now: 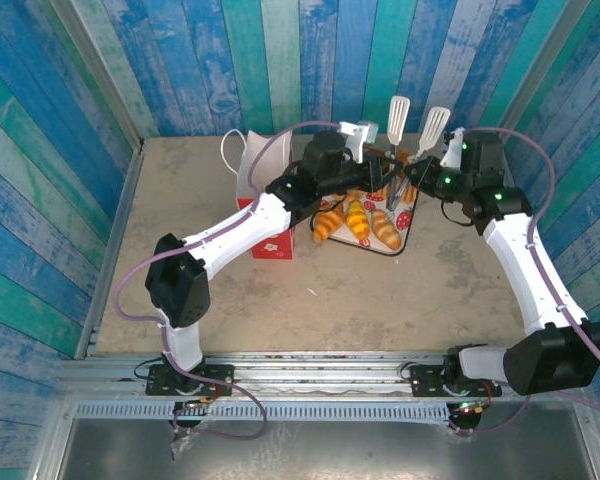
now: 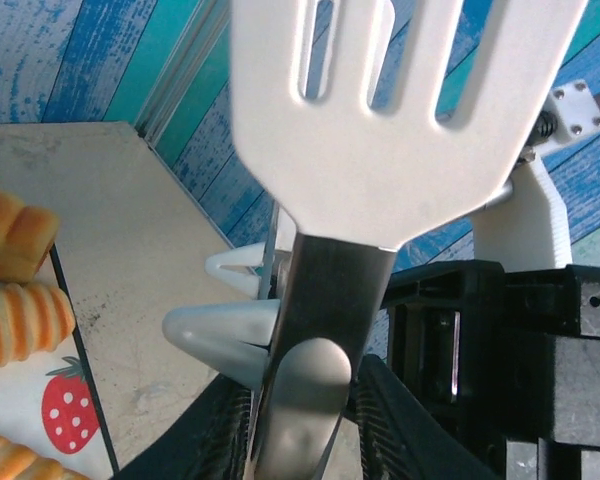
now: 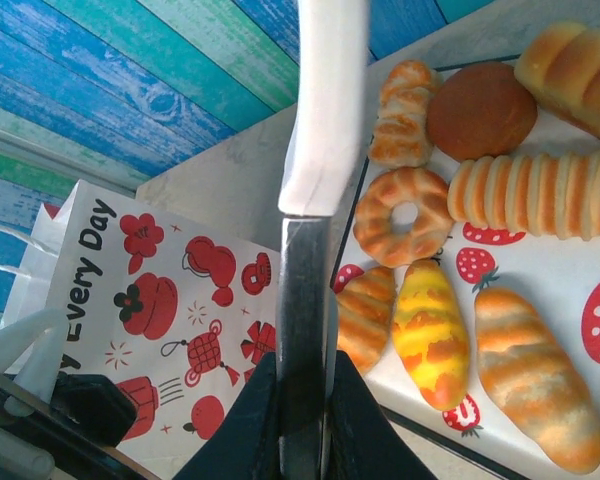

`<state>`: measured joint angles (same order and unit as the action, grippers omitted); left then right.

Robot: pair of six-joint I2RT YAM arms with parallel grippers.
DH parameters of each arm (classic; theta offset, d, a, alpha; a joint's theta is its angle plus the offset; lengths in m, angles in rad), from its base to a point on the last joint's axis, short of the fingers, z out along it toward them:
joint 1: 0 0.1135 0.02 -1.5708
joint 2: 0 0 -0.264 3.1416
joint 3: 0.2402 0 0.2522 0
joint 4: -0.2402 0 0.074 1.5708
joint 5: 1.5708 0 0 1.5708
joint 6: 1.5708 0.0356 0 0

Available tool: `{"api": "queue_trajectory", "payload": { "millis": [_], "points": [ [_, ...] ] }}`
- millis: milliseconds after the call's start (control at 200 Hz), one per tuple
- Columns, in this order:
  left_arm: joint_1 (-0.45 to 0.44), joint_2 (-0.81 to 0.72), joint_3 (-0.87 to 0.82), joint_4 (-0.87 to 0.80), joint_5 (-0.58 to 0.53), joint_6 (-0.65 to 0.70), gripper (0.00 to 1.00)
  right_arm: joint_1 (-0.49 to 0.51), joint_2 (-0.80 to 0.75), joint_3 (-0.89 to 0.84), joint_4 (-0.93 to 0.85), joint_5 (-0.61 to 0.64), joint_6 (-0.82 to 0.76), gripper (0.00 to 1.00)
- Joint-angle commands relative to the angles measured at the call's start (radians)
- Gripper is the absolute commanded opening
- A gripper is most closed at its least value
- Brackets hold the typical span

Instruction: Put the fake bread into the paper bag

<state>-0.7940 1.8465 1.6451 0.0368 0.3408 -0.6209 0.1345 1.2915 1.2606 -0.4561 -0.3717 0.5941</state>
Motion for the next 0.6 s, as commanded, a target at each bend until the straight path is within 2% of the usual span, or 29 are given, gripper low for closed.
{"api": "queue_trajectory", "payload": {
  "millis": [0,160,366,451,591],
  "points": [
    [-0.008,0.056,0.036,0.017,0.019,0.018,0.35,0.01,0.002,0.029,0.012,-0.023,-0.01,0.01],
    [-0.007,0.05,0.037,0.018,0.016,0.021,0.26,0.01,0.0,0.027,0.009,-0.014,-0.013,0.01],
    [-0.008,0.042,0.031,0.02,0.008,0.023,0.08,0.01,-0.002,0.026,-0.009,0.008,-0.032,0.03],
    [-0.007,0.029,0.019,0.032,0.002,0.017,0.02,0.007,-0.01,0.019,-0.011,0.012,-0.047,0.12],
    [-0.007,-0.005,-0.009,0.045,-0.034,0.024,0.0,-0.007,-0.039,-0.008,-0.01,0.016,-0.073,0.25]
  ]
}}
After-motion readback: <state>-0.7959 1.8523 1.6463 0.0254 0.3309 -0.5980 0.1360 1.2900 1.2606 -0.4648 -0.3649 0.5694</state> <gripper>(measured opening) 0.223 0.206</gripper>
